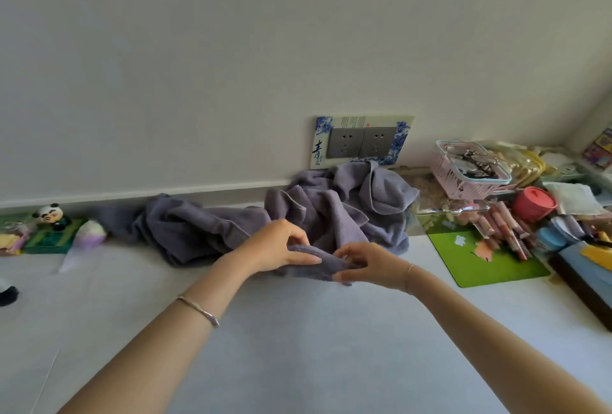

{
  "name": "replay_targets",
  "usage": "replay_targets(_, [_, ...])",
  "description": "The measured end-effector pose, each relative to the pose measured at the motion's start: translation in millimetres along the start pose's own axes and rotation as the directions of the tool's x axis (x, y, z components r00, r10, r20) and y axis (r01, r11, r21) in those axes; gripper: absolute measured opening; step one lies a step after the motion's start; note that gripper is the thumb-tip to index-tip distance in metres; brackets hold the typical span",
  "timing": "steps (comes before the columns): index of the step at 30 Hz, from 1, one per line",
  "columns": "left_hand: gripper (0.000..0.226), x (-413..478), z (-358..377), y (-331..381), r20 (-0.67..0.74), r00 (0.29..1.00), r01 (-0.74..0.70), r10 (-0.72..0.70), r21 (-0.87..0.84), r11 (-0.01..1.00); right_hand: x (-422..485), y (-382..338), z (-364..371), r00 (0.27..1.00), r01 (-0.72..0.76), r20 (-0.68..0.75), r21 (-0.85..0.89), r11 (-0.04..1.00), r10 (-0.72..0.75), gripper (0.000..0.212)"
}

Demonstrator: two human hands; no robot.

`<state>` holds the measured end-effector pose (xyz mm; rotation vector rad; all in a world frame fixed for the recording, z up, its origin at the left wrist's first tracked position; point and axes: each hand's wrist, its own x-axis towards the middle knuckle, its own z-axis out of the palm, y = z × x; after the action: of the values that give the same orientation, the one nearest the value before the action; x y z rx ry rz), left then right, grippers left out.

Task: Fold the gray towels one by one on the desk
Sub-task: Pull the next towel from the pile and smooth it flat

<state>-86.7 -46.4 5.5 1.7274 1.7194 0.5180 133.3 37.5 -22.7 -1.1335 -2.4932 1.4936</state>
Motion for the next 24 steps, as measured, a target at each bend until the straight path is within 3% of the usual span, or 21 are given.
replay_targets(3, [0.023, -19, -45, 29, -0.021, 0.998, -0.058, 0.057, -0.039, 0.998, -21, -39, -12, 1.0, 0.012, -0.01, -0.203, 0.979, -0.014, 0.04])
replay_targets(7, [0.018, -48, -100, 62, -0.095, 0.987, -0.141, 0.133, -0.084, 0.987, -56, -103, -47, 0.984, 0.074, -0.155, -0.112, 0.991, -0.091, 0.062])
replay_targets(10, [0.015, -71, -130, 89, -0.135, 0.973, -0.203, 0.185, -0.135, 0.97, -84, -152, -67, 0.965, 0.158, -0.203, -0.043, 0.986, -0.164, 0.029])
replay_targets(12, [0.014, -89, -151, 108, -0.177, 0.959, -0.248, 0.221, -0.153, 0.956, -102, -186, -76, 0.94, 0.238, -0.241, -0.036, 0.971, -0.239, 0.021])
replay_targets(17, [0.028, -131, -200, 153, -0.249, 0.925, -0.331, 0.286, -0.159, 0.93, -145, -251, -98, 0.875, 0.377, -0.322, -0.017, 0.926, -0.362, 0.029])
replay_targets(19, [0.033, -142, -209, 163, -0.276, 0.91, -0.359, 0.309, -0.152, 0.921, -156, -263, -106, 0.858, 0.401, -0.34, -0.024, 0.916, -0.385, 0.05])
replay_targets(21, [0.032, -145, -210, 162, -0.258, 0.919, -0.341, 0.297, -0.145, 0.929, -160, -263, -108, 0.879, 0.358, -0.318, -0.056, 0.932, -0.356, 0.067])
replay_targets(24, [0.028, -133, -191, 137, -0.193, 0.96, -0.234, 0.205, -0.147, 0.961, -155, -242, -99, 0.944, 0.193, -0.249, -0.108, 0.975, -0.215, 0.047])
